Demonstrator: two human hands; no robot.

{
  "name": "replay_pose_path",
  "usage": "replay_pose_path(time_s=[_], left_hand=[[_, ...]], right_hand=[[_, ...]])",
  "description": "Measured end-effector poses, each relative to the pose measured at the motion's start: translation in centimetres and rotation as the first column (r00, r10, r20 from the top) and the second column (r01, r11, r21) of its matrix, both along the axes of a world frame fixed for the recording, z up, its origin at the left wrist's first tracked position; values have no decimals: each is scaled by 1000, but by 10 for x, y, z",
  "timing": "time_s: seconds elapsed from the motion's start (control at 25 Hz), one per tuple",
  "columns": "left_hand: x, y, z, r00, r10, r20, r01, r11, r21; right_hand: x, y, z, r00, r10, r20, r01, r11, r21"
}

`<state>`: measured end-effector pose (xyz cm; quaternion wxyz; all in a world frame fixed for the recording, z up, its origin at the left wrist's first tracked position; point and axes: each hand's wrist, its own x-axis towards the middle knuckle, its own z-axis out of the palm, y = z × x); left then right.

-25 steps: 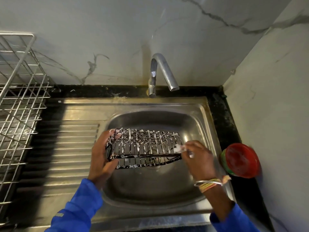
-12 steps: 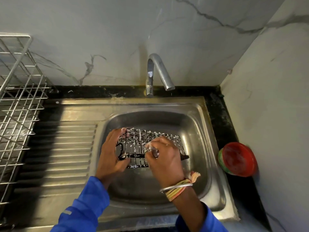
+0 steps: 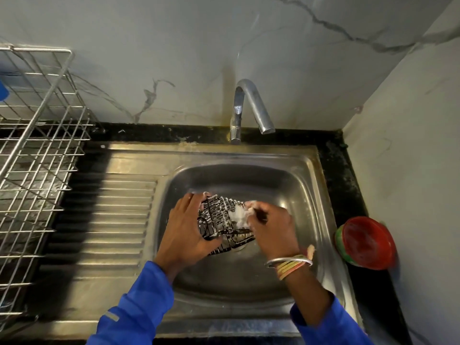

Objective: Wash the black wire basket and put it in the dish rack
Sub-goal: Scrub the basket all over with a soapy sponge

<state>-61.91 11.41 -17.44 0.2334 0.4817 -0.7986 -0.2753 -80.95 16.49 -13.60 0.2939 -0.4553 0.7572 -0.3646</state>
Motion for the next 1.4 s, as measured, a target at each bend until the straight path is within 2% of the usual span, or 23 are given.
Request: replay_pose_path(time_s=[0.08, 0.12, 0.2, 0.28, 0.48, 0.52, 0.64, 0.76, 0.84, 1.04, 1.12, 1.24, 1.4], left_hand=[[-4, -3, 1, 999, -2, 47, -2, 997, 83], [-7, -3, 1, 998, -10, 61, 4, 996, 92], [-16, -2, 2, 995, -35, 88, 27, 996, 90], [-25, 1, 3, 991, -66, 119, 54, 993, 102], [-26, 2, 1, 981, -73, 179, 45, 987, 155], [-26, 3, 1, 974, -91, 207, 62, 988, 144], [-31, 7, -1, 959, -141, 244, 102, 981, 166], [-31, 4, 0, 984, -82, 157, 41, 968, 249], [-30, 6, -1, 991, -76, 112, 43, 961, 273], [-39, 10, -5, 981, -131, 145, 93, 967, 238], [-40, 8, -2, 986, -121, 118, 90, 967, 239], [-34, -2, 6, 984, -88, 153, 34, 946, 323], [-2, -23, 3, 988, -106, -114, 148, 865, 479]], right_hand=[[0, -2, 8, 998, -14, 54, 15, 999, -30], [6, -4, 14, 999, 37, 33, -35, 998, -56], [20, -7, 16, 976, 170, -134, -185, 976, -114], [26, -9, 8, 931, 221, -292, -257, 962, -91], [22, -3, 9, 843, 277, -460, -325, 945, -28], [20, -8, 9, 862, 293, -414, -320, 948, 6], [19, -30, 10, 965, 170, -199, -176, 984, -14], [30, -19, 10, 900, 321, -294, -343, 939, -24], [27, 4, 7, 860, 360, -361, -387, 922, -4], [28, -19, -3, 936, 184, -299, -186, 982, 22], [31, -26, -6, 928, 189, -321, -183, 982, 49], [23, -20, -6, 948, 191, -255, -185, 982, 47], [13, -35, -5, 979, 135, -150, -132, 991, 30]])
